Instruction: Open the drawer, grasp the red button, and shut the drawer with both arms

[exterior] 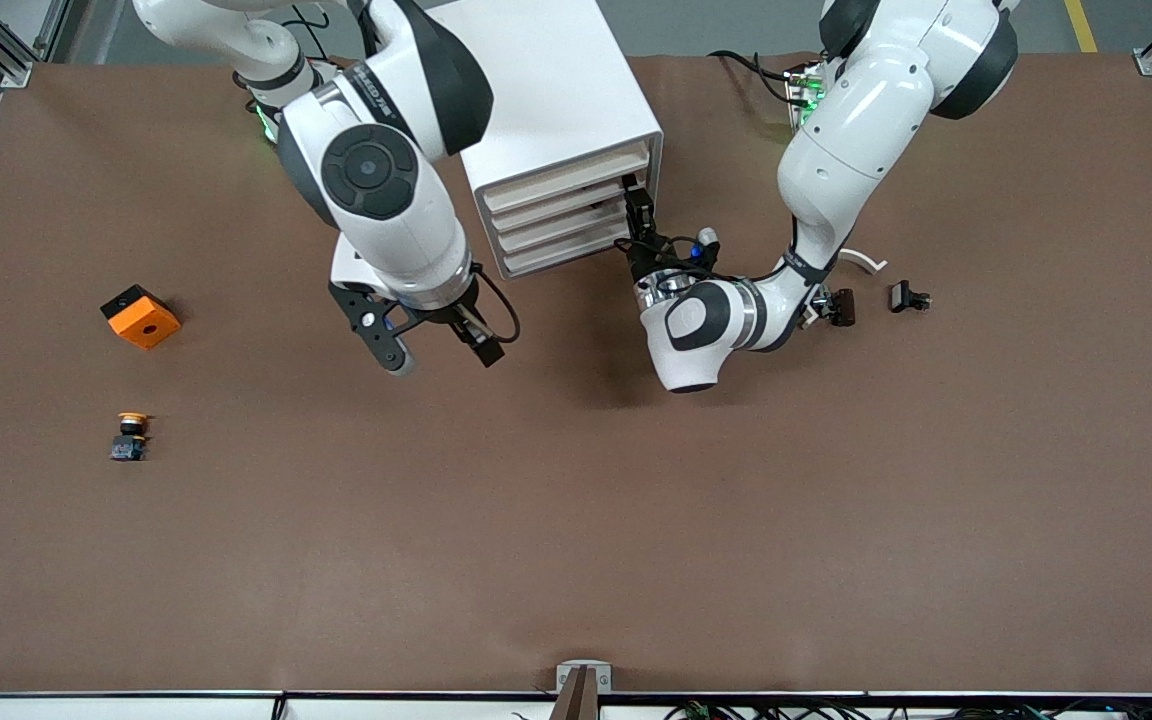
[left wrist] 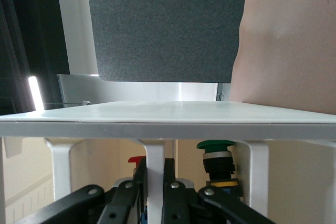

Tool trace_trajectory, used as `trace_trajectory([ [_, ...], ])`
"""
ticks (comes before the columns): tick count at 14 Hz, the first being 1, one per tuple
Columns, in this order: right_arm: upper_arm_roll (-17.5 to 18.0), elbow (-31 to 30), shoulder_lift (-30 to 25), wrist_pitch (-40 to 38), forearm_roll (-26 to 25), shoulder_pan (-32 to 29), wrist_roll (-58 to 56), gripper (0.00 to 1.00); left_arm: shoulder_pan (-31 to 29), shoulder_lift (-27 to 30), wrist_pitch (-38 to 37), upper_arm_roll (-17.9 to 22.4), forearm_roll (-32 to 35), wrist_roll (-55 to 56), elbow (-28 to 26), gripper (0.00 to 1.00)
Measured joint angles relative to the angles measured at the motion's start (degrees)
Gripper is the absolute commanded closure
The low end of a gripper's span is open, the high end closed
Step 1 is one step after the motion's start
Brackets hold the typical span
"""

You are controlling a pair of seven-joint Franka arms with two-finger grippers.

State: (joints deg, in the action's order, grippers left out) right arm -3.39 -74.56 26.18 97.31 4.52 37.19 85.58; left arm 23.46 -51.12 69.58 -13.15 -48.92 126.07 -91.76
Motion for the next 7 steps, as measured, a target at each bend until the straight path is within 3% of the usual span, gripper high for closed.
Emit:
trace_trajectory([
  [7, 0.0, 0.2, 0.7, 1.4, 0.1, 3.1, 0.0, 0.00, -3.8, 0.0, 0.4, 0.5, 0.0, 0.0, 1.6, 0.95],
])
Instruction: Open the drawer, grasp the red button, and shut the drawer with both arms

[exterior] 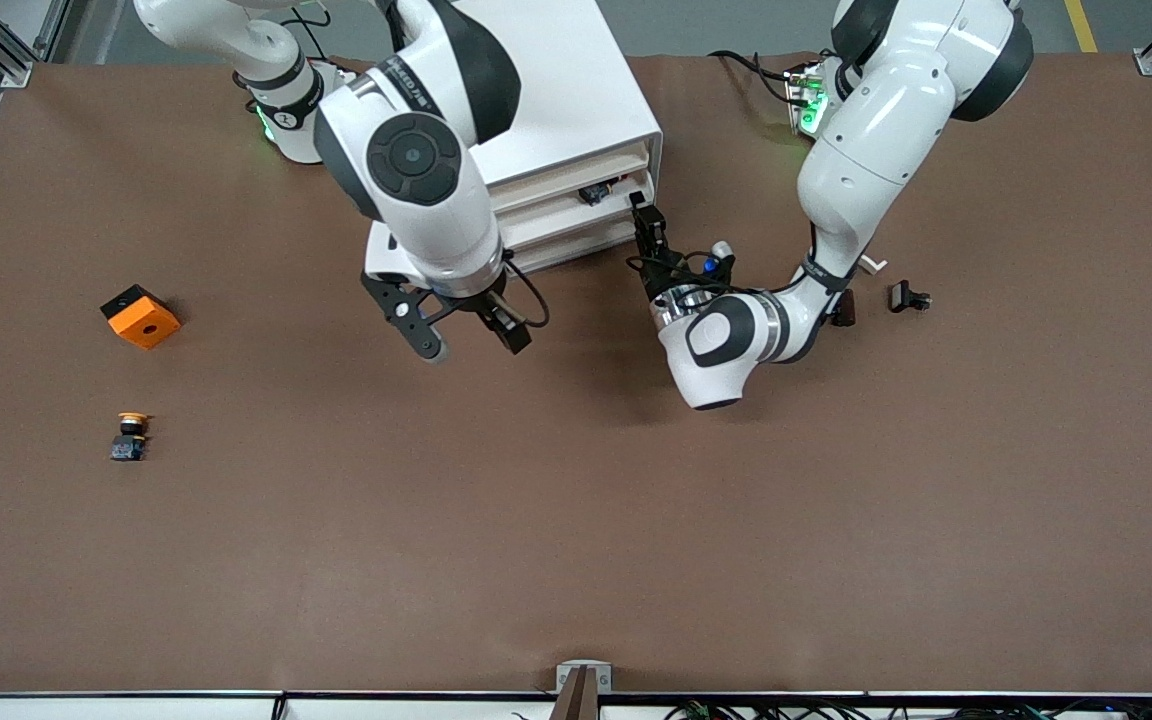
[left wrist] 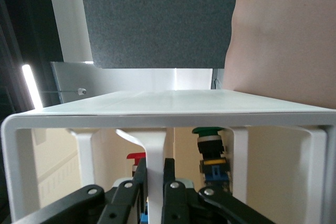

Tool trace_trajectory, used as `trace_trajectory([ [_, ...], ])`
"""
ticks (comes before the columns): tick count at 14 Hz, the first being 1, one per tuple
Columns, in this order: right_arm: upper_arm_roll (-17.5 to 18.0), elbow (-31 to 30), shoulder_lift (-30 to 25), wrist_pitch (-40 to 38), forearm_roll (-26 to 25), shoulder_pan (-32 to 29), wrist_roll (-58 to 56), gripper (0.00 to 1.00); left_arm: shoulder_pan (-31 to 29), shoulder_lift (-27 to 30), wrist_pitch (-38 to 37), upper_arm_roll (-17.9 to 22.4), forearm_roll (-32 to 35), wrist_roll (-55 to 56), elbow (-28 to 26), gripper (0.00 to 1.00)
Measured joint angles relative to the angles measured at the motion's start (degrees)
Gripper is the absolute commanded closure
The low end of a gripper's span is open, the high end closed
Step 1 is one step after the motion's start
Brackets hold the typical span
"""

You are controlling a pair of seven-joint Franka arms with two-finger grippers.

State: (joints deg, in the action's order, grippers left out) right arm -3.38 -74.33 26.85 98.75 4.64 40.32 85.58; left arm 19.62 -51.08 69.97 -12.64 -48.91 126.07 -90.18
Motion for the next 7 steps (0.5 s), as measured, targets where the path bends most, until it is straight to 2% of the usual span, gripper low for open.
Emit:
trace_trajectory([
  [7, 0.0, 0.1, 1.9, 3.2, 0.0, 6.2, 0.4, 0.00, -6.0, 0.0, 2.3, 0.2, -2.7, 0.0, 1.2, 0.94],
])
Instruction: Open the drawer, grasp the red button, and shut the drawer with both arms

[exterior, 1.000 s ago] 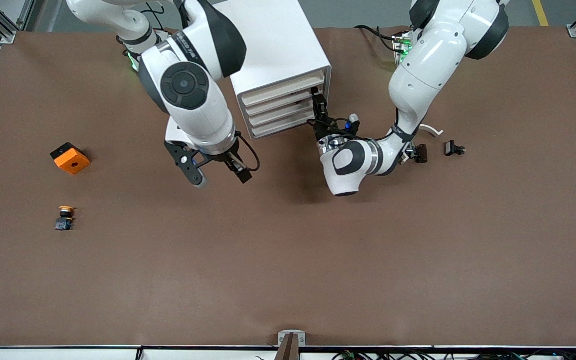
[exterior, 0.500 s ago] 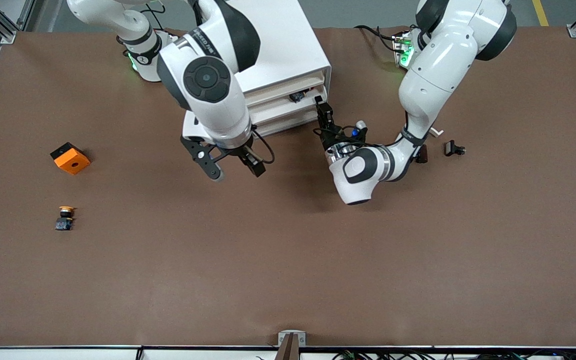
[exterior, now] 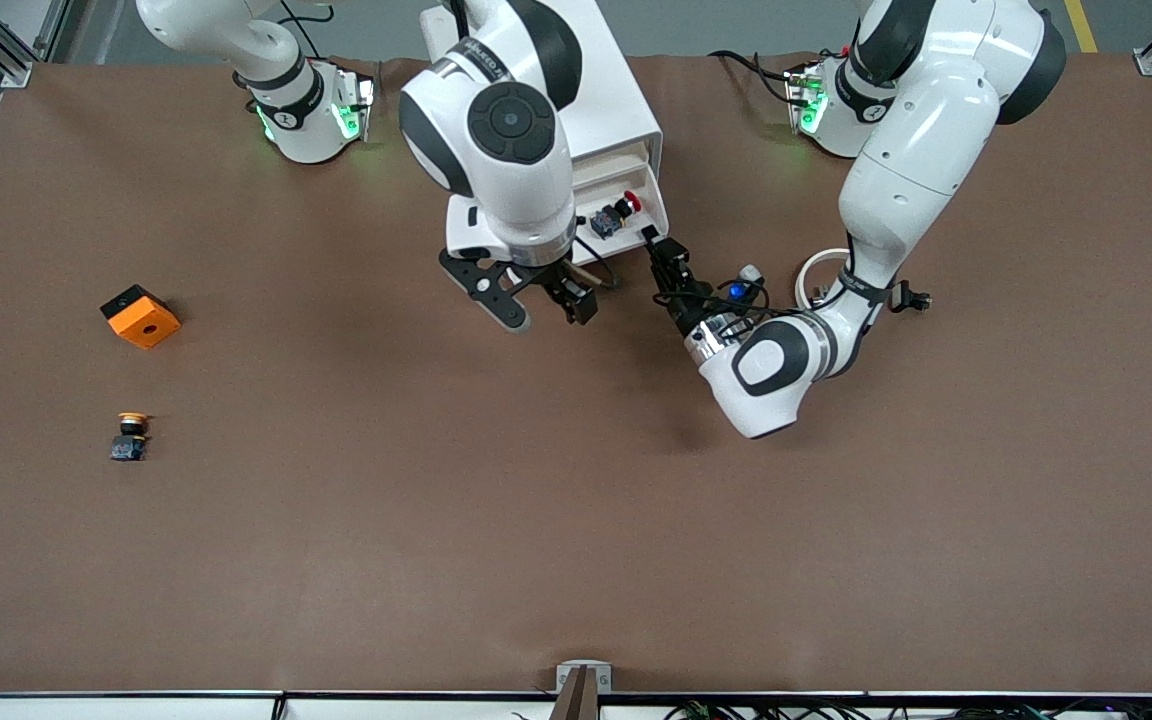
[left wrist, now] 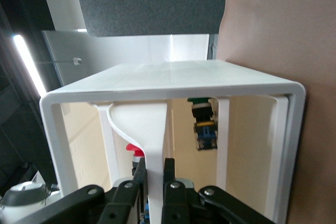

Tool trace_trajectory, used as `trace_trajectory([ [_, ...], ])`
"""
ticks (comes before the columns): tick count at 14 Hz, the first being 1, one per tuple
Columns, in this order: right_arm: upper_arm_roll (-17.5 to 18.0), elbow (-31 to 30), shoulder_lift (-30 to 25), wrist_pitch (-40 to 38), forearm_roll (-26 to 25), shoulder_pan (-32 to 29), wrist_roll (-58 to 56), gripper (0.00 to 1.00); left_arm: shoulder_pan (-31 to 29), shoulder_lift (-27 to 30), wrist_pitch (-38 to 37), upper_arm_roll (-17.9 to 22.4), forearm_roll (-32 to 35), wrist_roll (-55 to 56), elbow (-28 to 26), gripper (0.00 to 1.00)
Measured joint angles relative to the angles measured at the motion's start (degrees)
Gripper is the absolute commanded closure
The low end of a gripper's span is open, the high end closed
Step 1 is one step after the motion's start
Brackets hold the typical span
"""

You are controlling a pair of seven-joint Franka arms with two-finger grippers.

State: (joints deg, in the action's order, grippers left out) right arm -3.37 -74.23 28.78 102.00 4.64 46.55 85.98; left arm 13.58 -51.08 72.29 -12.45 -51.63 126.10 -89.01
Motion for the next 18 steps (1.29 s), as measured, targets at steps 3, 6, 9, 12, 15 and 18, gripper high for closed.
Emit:
trace_trajectory([
  [3, 0.0, 0.0, 0.1, 0.7, 0.0, 1.9, 0.7, 0.00, -1.4, 0.0, 0.6, 0.0, -0.1, 0.2, 1.0, 0.92],
  [6, 0.0, 0.0, 0.8, 2.5, 0.0, 3.8, 1.9, 0.00, -1.8, 0.0, 0.7, 0.0, -0.1, 0.3, 1.1, 0.90],
  [9, 0.0, 0.0, 2.8, 3.4, -0.1, 5.9, 2.3, 0.00, -2.2, 0.0, 0.7, 0.0, -0.1, 0.3, 1.1, 0.87],
  [12, -0.1, 0.0, 4.7, 3.6, -0.2, 8.2, 2.5, 0.00, -2.2, 0.0, 0.8, 0.0, -0.1, 0.3, 1.1, 0.74],
  [15, -0.1, 0.0, 5.4, 3.6, -0.2, 9.7, 2.5, 0.00, -2.2, -0.1, 1.8, 0.0, -0.1, 0.3, 1.1, 0.00],
  [18, -0.1, 0.0, 5.4, 2.9, -0.2, 10.3, 2.5, 0.00, -2.2, -0.1, 1.8, 0.0, -0.1, 0.3, 1.1, 0.00],
])
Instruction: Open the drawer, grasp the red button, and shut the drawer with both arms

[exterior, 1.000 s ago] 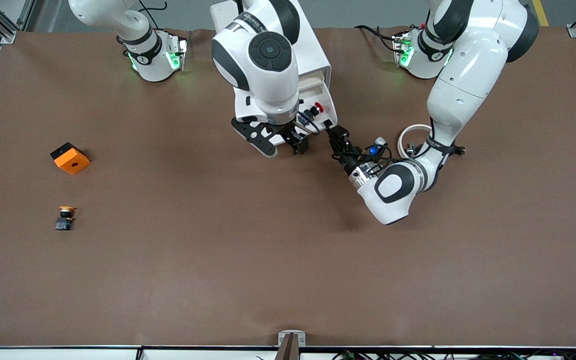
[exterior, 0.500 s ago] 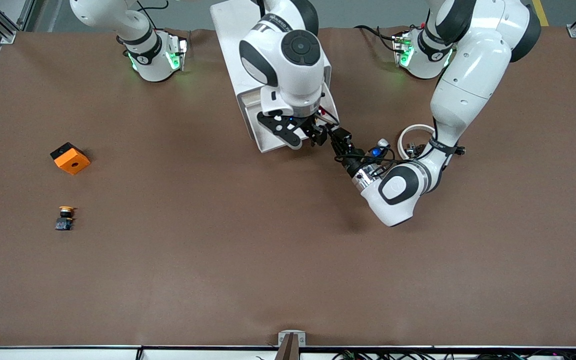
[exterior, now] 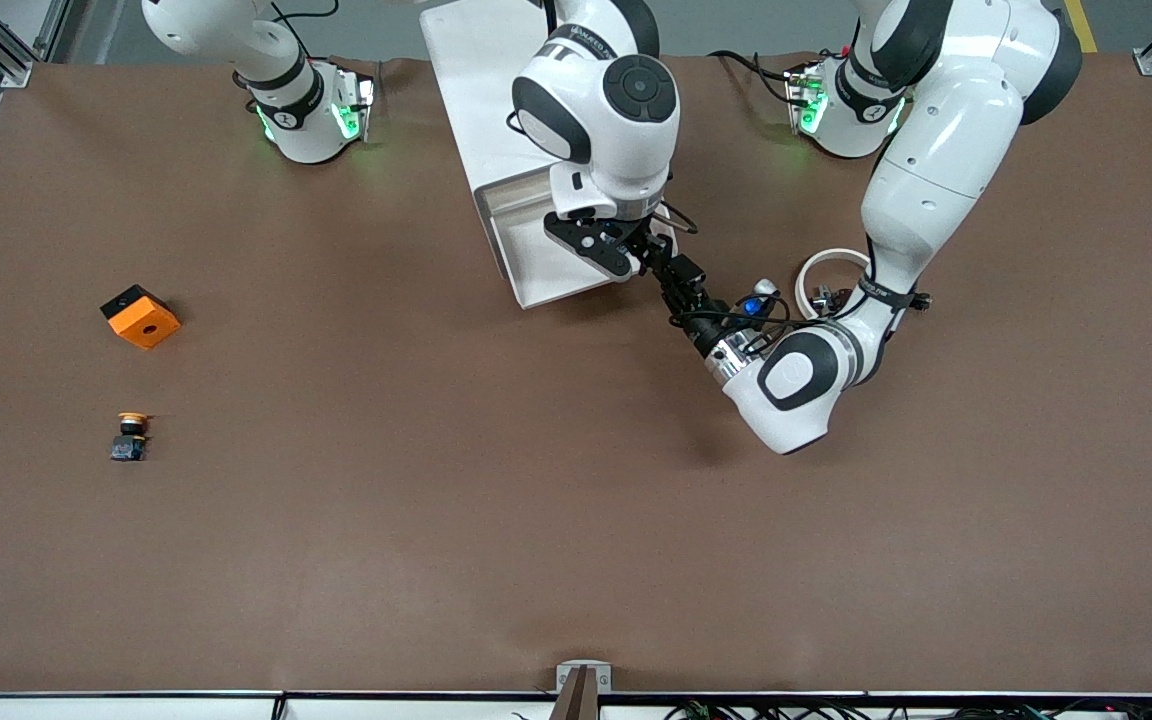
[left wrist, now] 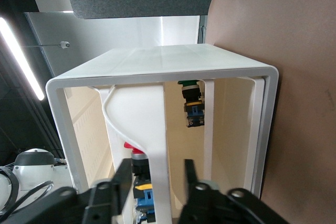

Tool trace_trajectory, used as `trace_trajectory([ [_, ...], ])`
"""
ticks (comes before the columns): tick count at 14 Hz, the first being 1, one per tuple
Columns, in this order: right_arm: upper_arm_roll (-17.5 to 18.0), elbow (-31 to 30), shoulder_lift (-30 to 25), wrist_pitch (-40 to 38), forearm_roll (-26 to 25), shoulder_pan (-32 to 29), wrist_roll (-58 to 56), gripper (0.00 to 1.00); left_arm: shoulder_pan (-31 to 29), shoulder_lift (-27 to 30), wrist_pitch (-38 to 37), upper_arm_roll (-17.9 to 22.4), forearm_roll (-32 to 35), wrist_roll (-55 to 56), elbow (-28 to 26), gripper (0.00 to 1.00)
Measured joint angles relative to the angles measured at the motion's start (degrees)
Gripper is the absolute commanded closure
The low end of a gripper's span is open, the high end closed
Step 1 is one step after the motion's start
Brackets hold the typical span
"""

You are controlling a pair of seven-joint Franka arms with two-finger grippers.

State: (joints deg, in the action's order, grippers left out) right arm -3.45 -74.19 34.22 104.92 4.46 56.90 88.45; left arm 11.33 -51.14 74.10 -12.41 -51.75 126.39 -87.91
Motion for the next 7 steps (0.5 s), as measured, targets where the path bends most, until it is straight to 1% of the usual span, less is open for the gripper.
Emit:
trace_trajectory([
  [3, 0.0, -0.3, 0.3, -0.7, 0.1, 0.1, 0.0, 0.00, 0.0, 0.0, 0.0, 0.0, 0.0, -0.5, 0.4, 0.00],
  [7, 0.0, -0.8, 1.1, -2.5, 0.1, 0.4, 0.9, 0.00, -0.1, 0.1, -0.1, 0.0, 2.3, -2.0, 3.7, 0.00],
])
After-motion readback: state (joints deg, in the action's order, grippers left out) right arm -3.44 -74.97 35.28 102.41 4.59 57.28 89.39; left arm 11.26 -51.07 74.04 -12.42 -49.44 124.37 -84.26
